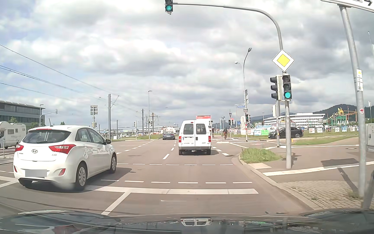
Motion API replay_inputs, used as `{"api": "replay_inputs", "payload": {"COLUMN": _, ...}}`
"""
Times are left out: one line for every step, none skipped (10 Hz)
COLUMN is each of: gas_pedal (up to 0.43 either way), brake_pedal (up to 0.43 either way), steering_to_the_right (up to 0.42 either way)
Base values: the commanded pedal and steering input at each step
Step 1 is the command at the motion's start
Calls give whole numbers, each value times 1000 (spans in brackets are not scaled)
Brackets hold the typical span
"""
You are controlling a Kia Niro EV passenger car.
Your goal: Follow the waypoints while adhering to traffic rules and regulations
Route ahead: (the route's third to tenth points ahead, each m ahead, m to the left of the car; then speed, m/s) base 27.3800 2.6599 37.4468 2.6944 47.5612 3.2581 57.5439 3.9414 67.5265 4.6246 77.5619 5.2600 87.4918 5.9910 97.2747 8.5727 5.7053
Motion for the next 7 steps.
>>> {"api": "replay_inputs", "payload": {"gas_pedal": 157, "brake_pedal": 0, "steering_to_the_right": -10}}
{"api": "replay_inputs", "payload": {"gas_pedal": 150, "brake_pedal": 0, "steering_to_the_right": -10}}
{"api": "replay_inputs", "payload": {"gas_pedal": 150, "brake_pedal": 0, "steering_to_the_right": -10}}
{"api": "replay_inputs", "payload": {"gas_pedal": 150, "brake_pedal": 0, "steering_to_the_right": -9}}
{"api": "replay_inputs", "payload": {"gas_pedal": 150, "brake_pedal": 0, "steering_to_the_right": -9}}
{"api": "replay_inputs", "payload": {"gas_pedal": 150, "brake_pedal": 0, "steering_to_the_right": -10}}
{"api": "replay_inputs", "payload": {"gas_pedal": 150, "brake_pedal": 0, "steering_to_the_right": -10}}
